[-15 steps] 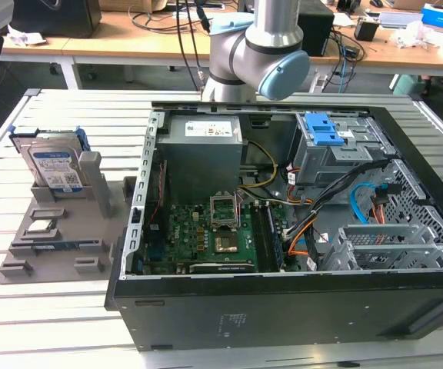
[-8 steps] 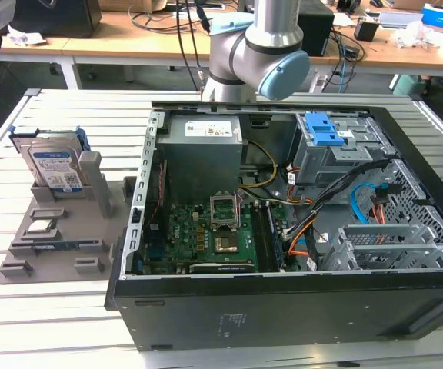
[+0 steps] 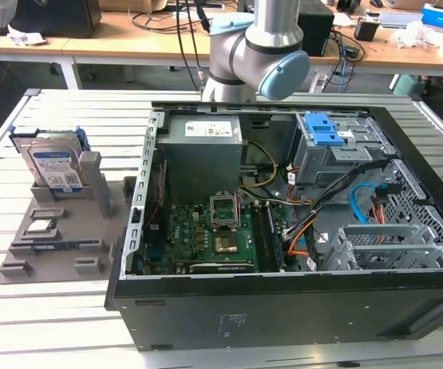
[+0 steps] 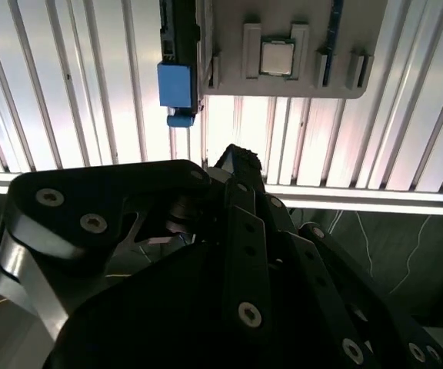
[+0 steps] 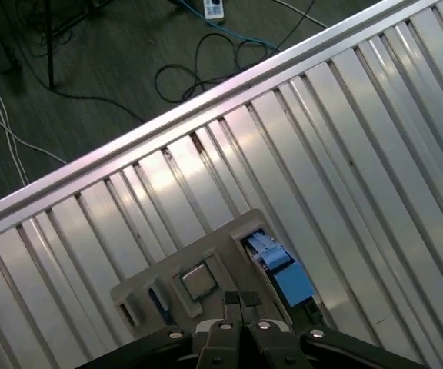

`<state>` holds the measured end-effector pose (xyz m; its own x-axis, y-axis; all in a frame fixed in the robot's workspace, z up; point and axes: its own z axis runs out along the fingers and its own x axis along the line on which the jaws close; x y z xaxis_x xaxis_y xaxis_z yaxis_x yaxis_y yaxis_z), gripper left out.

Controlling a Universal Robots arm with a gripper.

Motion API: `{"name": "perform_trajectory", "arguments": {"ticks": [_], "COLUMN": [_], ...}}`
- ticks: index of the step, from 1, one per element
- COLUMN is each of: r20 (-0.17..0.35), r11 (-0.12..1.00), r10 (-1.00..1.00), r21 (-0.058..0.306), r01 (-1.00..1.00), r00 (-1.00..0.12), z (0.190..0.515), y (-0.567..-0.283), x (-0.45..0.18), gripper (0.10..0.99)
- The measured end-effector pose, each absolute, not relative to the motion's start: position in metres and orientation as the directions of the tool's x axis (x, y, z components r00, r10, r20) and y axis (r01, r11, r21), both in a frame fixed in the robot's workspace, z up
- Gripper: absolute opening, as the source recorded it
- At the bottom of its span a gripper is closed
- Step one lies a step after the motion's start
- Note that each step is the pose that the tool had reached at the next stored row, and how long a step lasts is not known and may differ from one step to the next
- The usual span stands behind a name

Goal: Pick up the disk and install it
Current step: 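Pick up the disk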

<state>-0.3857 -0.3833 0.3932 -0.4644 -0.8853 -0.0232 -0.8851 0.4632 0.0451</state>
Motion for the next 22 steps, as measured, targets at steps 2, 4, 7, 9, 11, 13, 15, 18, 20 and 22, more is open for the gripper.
{"name": "perform_trajectory", "arguments": {"ticks": [2, 4, 7, 9, 11, 13, 15, 18, 20, 22], "r20": [-0.023, -0.023, -0.023, -0.023, -0.023, -0.023, -0.023, -0.023, -0.023, -0.023], "r11": [0.45, 0.433, 0.391, 0.375, 0.355, 0.336, 0.312, 0.289, 0.253, 0.214], "r10": [-0.892, -0.901, -0.92, -0.926, -0.934, -0.941, -0.949, -0.957, -0.967, -0.976], "r21": [0.045, 0.045, 0.045, 0.045, 0.045, 0.045, 0.045, 0.045, 0.045, 0.045], "r01": [-0.892, -0.9, -0.919, -0.926, -0.934, -0.941, -0.949, -0.956, -0.966, -0.976], "r00": [-0.451, -0.434, -0.392, -0.377, -0.357, -0.337, -0.314, -0.29, -0.254, -0.215], "z": [0.3932, 0.3932, 0.3932, 0.3932, 0.3932, 0.3932, 0.3932, 0.3932, 0.3932, 0.3932], "y": [-0.3833, -0.3833, -0.3833, -0.3833, -0.3833, -0.3833, -0.3833, -0.3833, -0.3833, -0.3833], "x": [-0.3857, -0.3856, -0.3857, -0.3857, -0.3857, -0.3857, -0.3857, -0.3857, -0.3857, -0.3856], "gripper": [0.106, 0.106, 0.106, 0.106, 0.106, 0.106, 0.106, 0.106, 0.106, 0.106]}}
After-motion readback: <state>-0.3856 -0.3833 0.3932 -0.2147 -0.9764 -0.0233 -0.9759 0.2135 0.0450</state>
